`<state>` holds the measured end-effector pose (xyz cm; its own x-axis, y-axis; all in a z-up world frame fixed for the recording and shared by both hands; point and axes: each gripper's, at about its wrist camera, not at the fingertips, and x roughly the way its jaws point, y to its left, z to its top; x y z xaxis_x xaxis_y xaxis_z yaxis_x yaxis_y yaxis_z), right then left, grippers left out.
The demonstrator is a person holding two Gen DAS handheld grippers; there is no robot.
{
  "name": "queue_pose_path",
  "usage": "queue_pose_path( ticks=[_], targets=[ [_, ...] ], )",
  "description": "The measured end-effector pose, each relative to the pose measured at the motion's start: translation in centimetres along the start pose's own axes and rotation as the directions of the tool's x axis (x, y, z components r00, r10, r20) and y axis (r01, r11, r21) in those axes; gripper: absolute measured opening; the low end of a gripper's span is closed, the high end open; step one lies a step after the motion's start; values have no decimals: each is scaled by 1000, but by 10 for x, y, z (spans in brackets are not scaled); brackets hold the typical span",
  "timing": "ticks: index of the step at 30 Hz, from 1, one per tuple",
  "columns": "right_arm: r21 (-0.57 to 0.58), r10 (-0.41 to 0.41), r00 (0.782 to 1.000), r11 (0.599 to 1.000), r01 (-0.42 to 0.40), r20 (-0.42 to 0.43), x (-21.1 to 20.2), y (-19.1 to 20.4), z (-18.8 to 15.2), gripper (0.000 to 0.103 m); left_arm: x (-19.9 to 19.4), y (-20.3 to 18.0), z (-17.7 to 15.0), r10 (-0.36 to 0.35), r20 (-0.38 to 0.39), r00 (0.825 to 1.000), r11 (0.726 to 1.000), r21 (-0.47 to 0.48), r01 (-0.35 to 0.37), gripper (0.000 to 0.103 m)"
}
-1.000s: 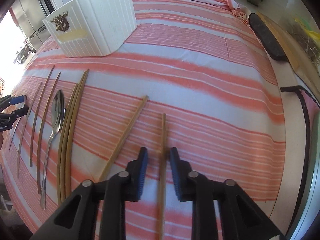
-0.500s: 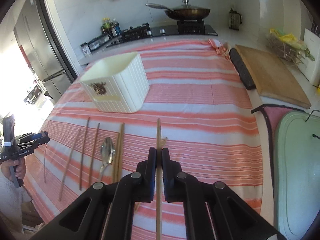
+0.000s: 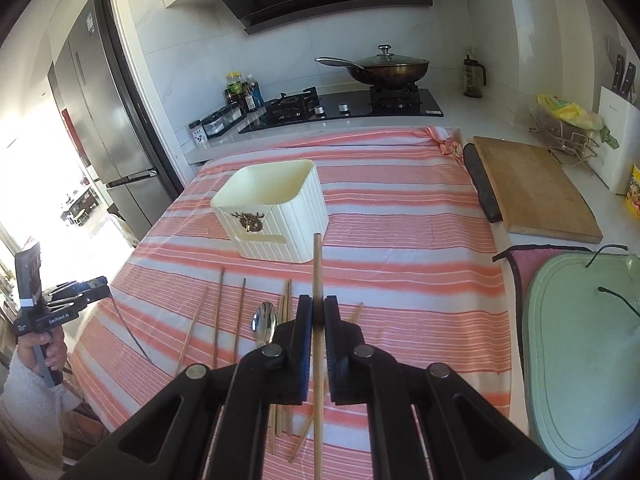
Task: Organize utensils
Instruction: 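Carry the chopstick and spoon over the white box and open both tools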
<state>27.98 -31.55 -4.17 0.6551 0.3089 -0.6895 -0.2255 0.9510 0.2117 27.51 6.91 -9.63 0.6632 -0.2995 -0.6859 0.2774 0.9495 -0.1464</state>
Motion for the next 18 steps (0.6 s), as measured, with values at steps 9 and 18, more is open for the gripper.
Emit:
queue_pose_path(
  ticks=[9, 18],
  targets=[
    [-11, -8, 996, 1000, 9, 91, -6, 7, 24, 6, -7, 5, 25, -8, 33, 999, 1000, -4, 8, 35],
    [-23, 7, 958, 1000, -1, 288, -5, 29, 130, 6, -32, -4, 156, -83, 238, 968, 996, -21, 91, 35]
  ],
)
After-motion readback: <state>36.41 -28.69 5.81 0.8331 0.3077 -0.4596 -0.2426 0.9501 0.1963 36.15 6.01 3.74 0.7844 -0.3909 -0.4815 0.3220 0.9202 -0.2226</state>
